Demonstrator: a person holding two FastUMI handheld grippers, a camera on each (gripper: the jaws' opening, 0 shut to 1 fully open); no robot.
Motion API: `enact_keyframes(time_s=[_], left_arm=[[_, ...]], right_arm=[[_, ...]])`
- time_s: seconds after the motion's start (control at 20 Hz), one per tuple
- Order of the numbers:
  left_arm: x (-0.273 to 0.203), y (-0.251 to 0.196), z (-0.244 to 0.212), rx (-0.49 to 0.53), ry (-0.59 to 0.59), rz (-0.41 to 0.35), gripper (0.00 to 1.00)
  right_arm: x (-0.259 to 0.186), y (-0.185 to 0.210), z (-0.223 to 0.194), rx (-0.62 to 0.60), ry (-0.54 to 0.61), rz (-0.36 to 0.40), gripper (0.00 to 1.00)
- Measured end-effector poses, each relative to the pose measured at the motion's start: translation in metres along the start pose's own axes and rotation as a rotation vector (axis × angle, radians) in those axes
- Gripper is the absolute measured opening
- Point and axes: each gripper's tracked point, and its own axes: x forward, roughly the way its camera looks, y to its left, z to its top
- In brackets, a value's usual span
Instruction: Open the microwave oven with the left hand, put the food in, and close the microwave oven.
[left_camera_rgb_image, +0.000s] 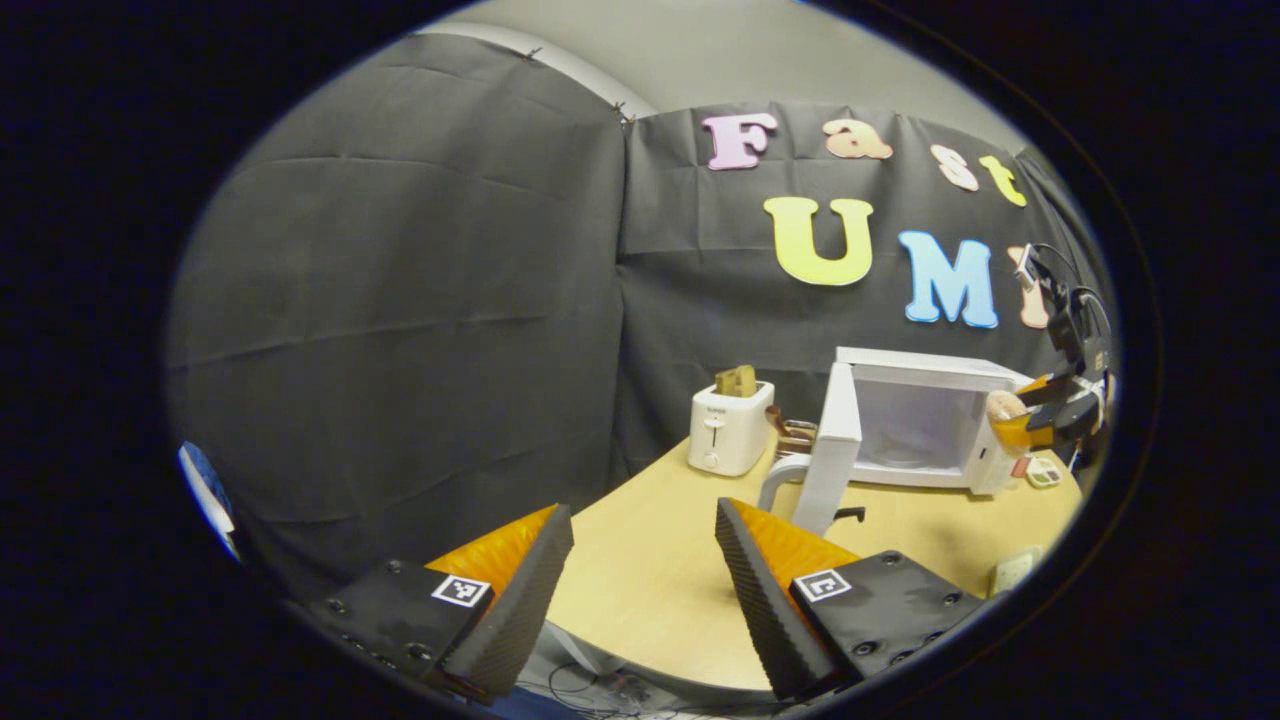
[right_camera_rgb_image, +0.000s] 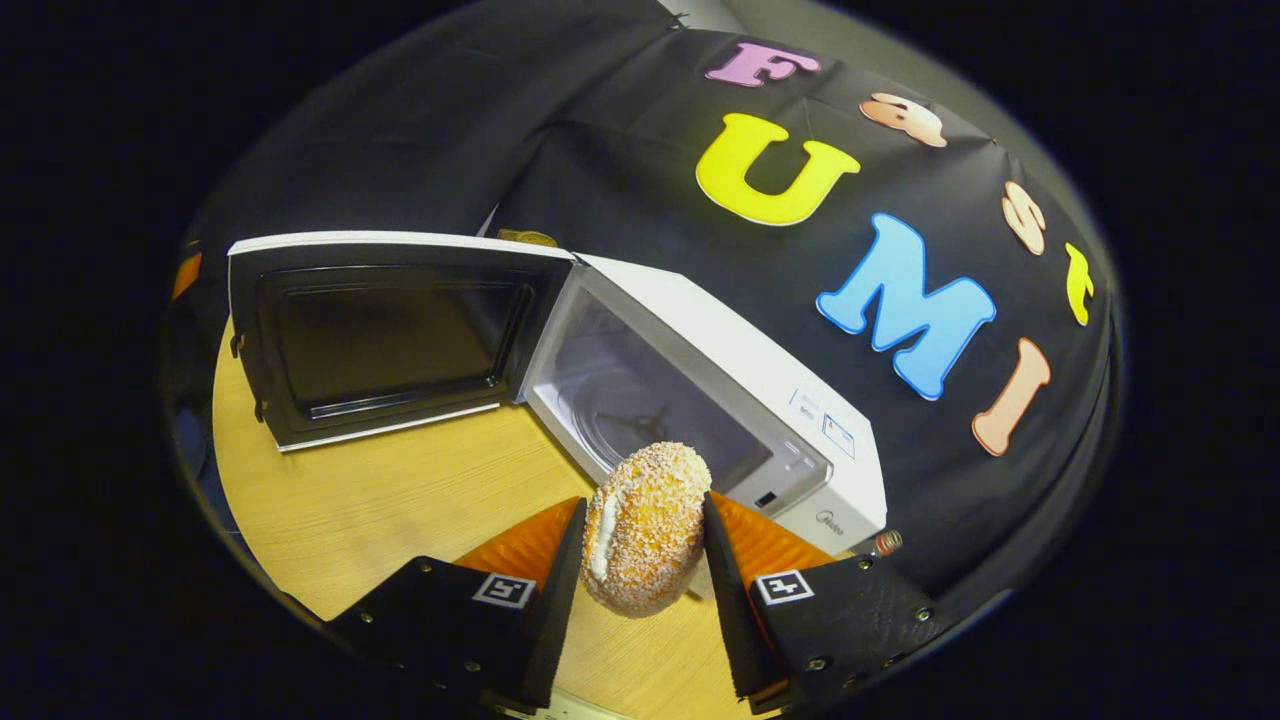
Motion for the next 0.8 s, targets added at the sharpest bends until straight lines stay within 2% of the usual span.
enact_keyframes(time_s=[0.2, 0.25, 0.3, 0.45, 0.6, 0.8], left_arm=[[0.001, -0.004, -0.006, -0.007, 0.017, 0.041, 0.94], [0.001, -0.005, -0.008, -0.009, 0.018, 0.050, 0.95], [0.000, -0.006, -0.008, -0.009, 0.017, 0.058, 0.95], [-0.003, -0.004, -0.008, -0.009, 0.023, 0.085, 0.95], [-0.008, -0.006, -0.008, -0.003, 0.021, 0.111, 0.95], [-0.013, -0.007, -0.013, -0.006, 0.045, 0.146, 0.95]], right_arm=[[0.038, 0.002, 0.006, -0.136, -0.038, 0.002, 0.65], [0.046, 0.002, 0.005, -0.177, -0.047, 0.004, 0.68], [0.056, 0.003, 0.006, -0.218, -0.063, 0.000, 0.65], [0.086, 0.005, -0.006, -0.315, -0.067, 0.002, 0.65], [0.109, 0.007, -0.018, -0.331, -0.043, 0.010, 0.66], [0.144, 0.006, -0.012, -0.390, -0.058, 0.004, 0.66]])
